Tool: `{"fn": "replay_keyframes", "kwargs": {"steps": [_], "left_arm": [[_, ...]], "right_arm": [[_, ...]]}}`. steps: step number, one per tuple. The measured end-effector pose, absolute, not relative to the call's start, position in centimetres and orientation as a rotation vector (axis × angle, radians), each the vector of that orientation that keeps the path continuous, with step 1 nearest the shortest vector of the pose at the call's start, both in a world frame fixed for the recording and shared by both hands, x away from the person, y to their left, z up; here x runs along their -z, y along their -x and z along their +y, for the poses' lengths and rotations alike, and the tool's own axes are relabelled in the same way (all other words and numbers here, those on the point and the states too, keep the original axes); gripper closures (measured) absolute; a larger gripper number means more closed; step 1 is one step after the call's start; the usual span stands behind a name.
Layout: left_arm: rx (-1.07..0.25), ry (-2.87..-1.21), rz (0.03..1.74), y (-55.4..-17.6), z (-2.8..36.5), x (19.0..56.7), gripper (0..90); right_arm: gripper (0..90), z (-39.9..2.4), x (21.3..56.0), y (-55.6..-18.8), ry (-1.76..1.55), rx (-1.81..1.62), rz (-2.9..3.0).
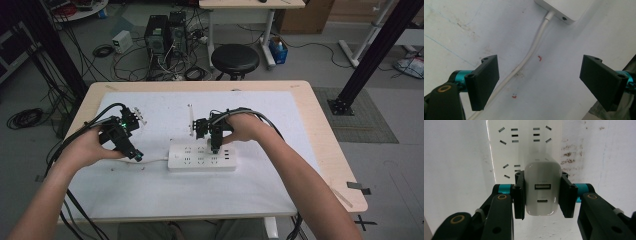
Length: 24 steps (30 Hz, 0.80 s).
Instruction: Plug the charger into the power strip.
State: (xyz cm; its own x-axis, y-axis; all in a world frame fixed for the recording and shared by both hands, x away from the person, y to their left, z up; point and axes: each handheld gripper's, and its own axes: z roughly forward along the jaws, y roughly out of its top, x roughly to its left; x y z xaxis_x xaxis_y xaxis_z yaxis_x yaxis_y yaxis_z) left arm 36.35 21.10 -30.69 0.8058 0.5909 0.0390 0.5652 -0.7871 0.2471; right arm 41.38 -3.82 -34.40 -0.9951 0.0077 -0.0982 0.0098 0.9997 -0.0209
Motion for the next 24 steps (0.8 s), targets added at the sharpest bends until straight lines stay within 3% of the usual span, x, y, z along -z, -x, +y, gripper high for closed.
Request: {"fn": "replay_keyframes", "kwargs": {"steps": [24], "left_arm": [[-0.115, -2.785, 0.859, -37.2, 19.5, 32.2, 15.9]], "right_arm": [[62.9, -3.8, 36.0, -41.1, 0.051, 0.065, 3.01]]}}
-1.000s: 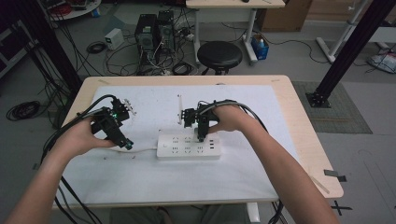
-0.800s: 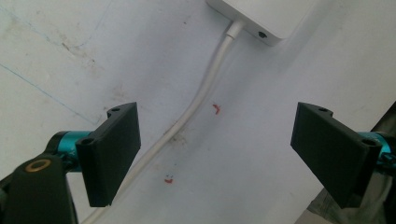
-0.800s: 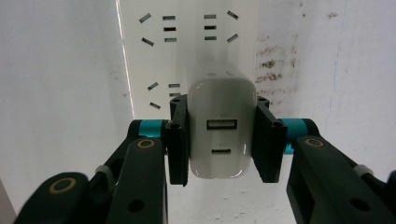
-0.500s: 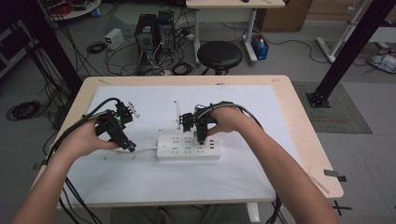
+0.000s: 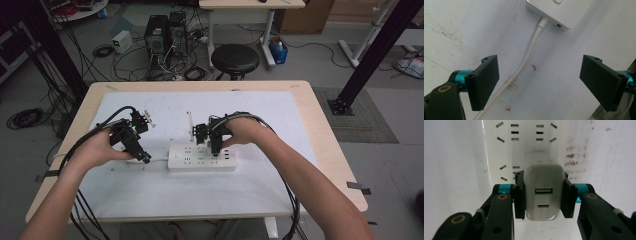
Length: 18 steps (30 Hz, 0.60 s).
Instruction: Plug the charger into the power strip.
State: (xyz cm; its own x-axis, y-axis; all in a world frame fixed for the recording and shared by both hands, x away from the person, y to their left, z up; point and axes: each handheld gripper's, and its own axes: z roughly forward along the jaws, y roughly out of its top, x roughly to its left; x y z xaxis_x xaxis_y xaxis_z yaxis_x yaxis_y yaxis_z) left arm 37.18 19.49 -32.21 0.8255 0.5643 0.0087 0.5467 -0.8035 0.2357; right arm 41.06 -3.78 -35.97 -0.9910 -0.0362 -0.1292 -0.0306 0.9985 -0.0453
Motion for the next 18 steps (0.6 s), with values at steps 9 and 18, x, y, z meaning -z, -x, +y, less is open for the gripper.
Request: {"fn": "replay_keyframes", "kwargs": {"steps": [9, 18], "left_arm": [[-0.111, -2.785, 0.857, -37.47, 18.89, 32.19, 15.9], [-0.122, -2.77, 0.863, -37.39, 18.68, 32.04, 15.9]], "right_arm": [[62.9, -4.0, 36.28, -41.52, 0.031, 0.019, 3.039], [62.6, -4.24, 36.64, -41.63, 0.038, -0.028, 3.044]]}}
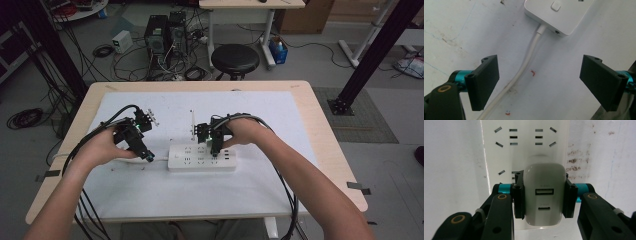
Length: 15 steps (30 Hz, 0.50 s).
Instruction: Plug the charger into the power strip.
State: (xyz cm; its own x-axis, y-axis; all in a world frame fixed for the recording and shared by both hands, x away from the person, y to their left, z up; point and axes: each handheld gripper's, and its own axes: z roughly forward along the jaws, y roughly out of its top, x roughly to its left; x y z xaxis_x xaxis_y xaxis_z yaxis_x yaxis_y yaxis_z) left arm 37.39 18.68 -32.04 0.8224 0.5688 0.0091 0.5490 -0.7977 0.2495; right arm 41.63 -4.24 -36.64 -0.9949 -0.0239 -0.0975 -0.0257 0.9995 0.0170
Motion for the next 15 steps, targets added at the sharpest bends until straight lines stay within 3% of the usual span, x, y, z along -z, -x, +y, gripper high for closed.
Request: {"fn": "replay_keyframes", "kwargs": {"steps": [3, 4, 5, 7, 9, 15], "left_arm": [[-0.126, -2.774, 0.844, -37.4, 18.8, 31.8, 15.9], [-0.126, -2.771, 0.845, -37.3, 18.8, 31.8, 15.9], [-0.13, -2.775, 0.842, -37.3, 18.8, 31.8, 15.9], [-0.133, -2.773, 0.846, -37.3, 18.9, 31.9, 15.9], [-0.132, -2.771, 0.844, -37.5, 19.1, 32.0, 15.9], [-0.184, -2.736, 0.911, -38.4, 19.7, 31.4, 15.9]], "right_arm": [[61.6, -4.3, 36.6, -41.7, 0.031, -0.042, 3.045], [54.3, -4.5, 36.7, -41.8, 0.006, -0.058, 3.057], [37.3, -4.6, 36.8, -42.0, -0.028, -0.068, 3.06], [35.7, -5.7, 36.1, -42.3, -0.156, -0.152, 3.097], [26.8, -7.1, 34.7, -42.4, -0.233, -0.271, 3.072], [20.3, -12.7, 30.3, -42.5, -0.501, -0.504, 2.883]]}}
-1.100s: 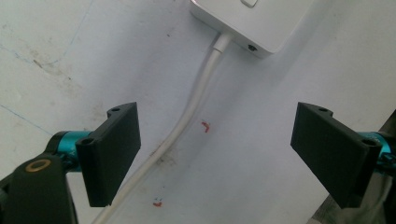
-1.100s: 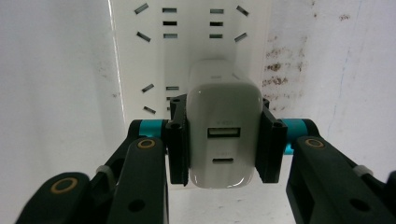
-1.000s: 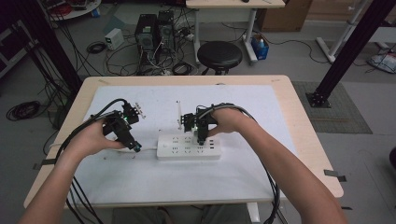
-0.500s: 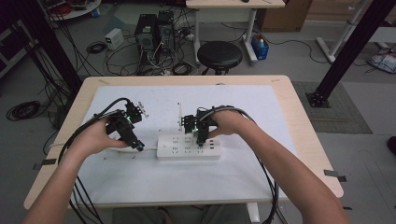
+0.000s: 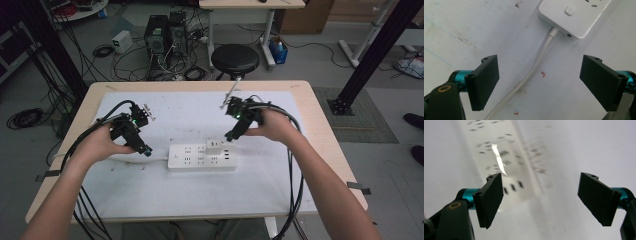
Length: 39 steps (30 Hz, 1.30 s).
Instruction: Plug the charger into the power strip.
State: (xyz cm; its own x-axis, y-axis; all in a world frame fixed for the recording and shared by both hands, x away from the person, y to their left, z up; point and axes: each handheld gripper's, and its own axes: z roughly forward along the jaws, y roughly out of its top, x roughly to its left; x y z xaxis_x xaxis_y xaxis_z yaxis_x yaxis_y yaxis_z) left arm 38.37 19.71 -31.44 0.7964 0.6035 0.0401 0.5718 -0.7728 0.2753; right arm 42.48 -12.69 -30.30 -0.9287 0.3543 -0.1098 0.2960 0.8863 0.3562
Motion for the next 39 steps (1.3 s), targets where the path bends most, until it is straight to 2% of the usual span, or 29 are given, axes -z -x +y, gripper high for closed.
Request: {"fn": "replay_keyframes", "kwargs": {"steps": [7, 12, 22, 39], "left_arm": [[-0.265, -2.658, 1.014, -39.1, 20.6, 29.2, 15.9], [-0.314, -2.655, 1.038, -38.9, 20.8, 27.6, 15.9], [-0.339, -2.659, 1.046, -38.7, 20.6, 26.1, 15.9], [-0.324, -2.709, 1.051, -39.6, 19.4, 25.8, 15.9]], "right_arm": [[20.2, -20.1, 26.7, -41.6, -1.098, -0.54, 2.576], [17.8, -23.1, 26.3, -40.7, -1.242, -0.459, 2.48], [17.7, -26.4, 26.5, -40.3, -1.434, -0.305, 2.449], [17.7, -27.1, 26.6, -41.0, -1.474, -0.192, 2.5]]}}
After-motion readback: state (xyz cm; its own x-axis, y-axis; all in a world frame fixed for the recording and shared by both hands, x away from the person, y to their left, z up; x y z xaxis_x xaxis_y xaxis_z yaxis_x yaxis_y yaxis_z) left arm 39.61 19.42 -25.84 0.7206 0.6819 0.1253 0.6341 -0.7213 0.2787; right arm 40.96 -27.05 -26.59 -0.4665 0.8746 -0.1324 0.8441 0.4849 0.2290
